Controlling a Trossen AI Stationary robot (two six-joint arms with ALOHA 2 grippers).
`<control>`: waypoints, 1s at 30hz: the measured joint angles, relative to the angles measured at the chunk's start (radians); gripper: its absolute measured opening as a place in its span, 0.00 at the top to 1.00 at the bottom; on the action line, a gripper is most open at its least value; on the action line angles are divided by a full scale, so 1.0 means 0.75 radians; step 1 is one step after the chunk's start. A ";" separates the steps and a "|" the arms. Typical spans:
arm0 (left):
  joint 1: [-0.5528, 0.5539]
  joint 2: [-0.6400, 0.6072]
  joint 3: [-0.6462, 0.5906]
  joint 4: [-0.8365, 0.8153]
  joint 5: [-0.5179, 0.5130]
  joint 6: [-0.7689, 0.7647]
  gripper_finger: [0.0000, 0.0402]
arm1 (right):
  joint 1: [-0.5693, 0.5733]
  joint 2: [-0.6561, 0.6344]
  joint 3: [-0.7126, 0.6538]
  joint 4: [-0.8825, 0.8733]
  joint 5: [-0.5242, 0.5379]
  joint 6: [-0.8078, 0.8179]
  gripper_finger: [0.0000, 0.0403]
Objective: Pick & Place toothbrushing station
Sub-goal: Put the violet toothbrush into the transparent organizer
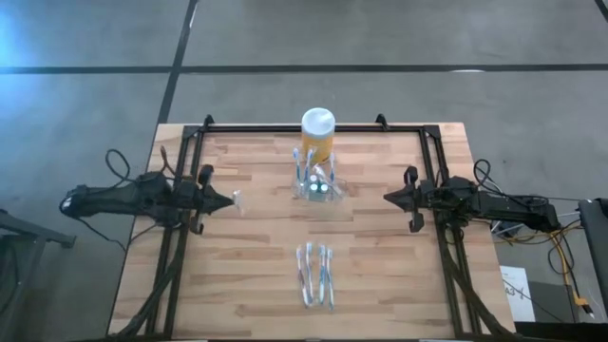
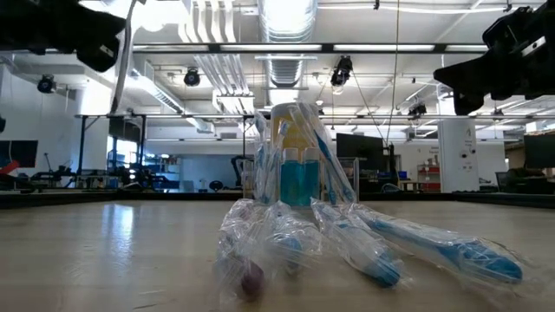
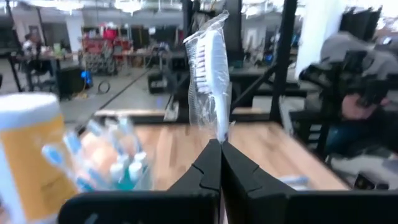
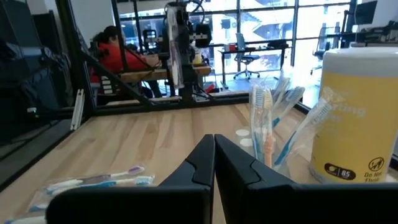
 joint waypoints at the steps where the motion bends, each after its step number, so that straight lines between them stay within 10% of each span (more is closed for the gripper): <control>1: 0.000 -0.018 -0.004 -0.042 -0.013 0.007 1.00 | 0.000 0.000 0.000 0.000 0.000 0.003 0.98; 25: 0.001 -0.270 -0.305 0.103 -0.055 0.008 1.00 | 0.001 0.002 0.000 -0.019 0.002 0.002 0.98; 30: 0.002 -0.207 -0.281 0.462 -0.151 -0.019 1.00 | 0.000 0.001 0.000 -0.001 0.002 0.001 0.98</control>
